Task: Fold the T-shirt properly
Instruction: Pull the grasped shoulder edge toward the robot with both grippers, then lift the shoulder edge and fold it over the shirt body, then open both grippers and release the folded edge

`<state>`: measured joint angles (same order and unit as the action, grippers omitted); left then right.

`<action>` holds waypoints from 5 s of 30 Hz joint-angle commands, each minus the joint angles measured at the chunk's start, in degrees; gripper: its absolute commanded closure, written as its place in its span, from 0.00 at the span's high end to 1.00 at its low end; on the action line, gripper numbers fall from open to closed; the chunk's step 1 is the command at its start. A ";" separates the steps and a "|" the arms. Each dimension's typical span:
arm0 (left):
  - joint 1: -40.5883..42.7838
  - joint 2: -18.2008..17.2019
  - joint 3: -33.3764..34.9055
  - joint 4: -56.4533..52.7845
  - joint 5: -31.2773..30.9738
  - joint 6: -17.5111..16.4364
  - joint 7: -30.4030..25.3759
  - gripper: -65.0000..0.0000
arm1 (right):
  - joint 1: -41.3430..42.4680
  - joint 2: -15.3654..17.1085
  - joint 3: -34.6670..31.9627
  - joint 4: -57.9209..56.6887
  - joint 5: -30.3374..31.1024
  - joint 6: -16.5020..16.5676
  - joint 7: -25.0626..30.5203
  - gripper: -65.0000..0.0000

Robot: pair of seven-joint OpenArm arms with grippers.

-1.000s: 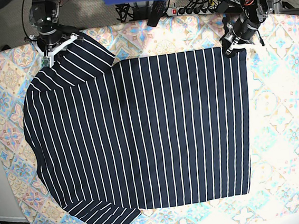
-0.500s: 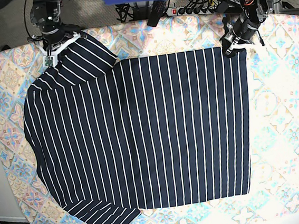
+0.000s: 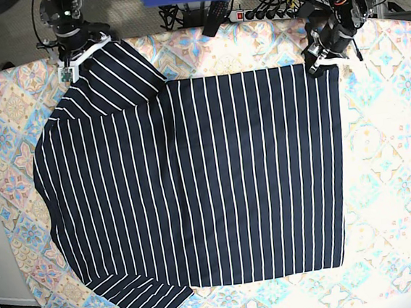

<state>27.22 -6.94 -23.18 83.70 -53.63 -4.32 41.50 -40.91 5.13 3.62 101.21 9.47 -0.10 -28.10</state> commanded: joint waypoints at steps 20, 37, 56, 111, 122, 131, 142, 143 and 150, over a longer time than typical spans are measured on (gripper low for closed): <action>10.10 -1.63 -0.51 6.89 2.59 2.43 1.54 0.00 | -6.44 2.65 3.28 2.92 -0.11 -0.03 1.06 0.00; 15.46 -1.10 -3.68 15.16 2.51 2.43 1.80 0.00 | -9.86 4.59 3.81 4.68 -0.11 -0.03 5.55 0.00; 13.08 0.83 -5.61 21.13 2.86 2.43 1.71 0.00 | -6.08 4.68 3.81 5.91 -0.11 -0.03 5.64 0.00; -21.38 0.92 -5.26 -1.37 19.21 2.43 -2.24 0.00 | 36.29 4.33 3.55 -20.46 -0.11 -0.03 5.90 0.00; -22.17 0.57 -5.44 -5.42 19.12 2.43 -2.51 0.00 | 39.98 4.59 -2.34 -26.79 -0.29 -0.03 12.84 0.00; -21.73 0.57 -5.52 -5.24 19.03 2.69 -2.24 0.47 | 37.17 4.85 -1.90 -25.38 -0.38 -0.03 12.67 0.13; -13.38 1.01 -5.26 5.49 17.45 2.51 -2.15 0.57 | 26.97 5.29 0.12 -14.92 -0.38 -0.21 12.67 0.29; -11.71 1.01 -5.26 7.24 16.13 2.51 -2.15 0.57 | 25.83 5.20 1.09 -13.96 -0.38 -0.21 12.67 0.29; -5.20 0.83 -5.44 11.02 10.86 2.51 -2.07 0.57 | 19.50 5.20 3.11 -8.77 -0.38 -0.21 12.67 0.29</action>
<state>22.48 -5.52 -28.25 93.84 -42.06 -1.48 40.49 -21.41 9.82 6.52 91.44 9.08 -0.21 -16.62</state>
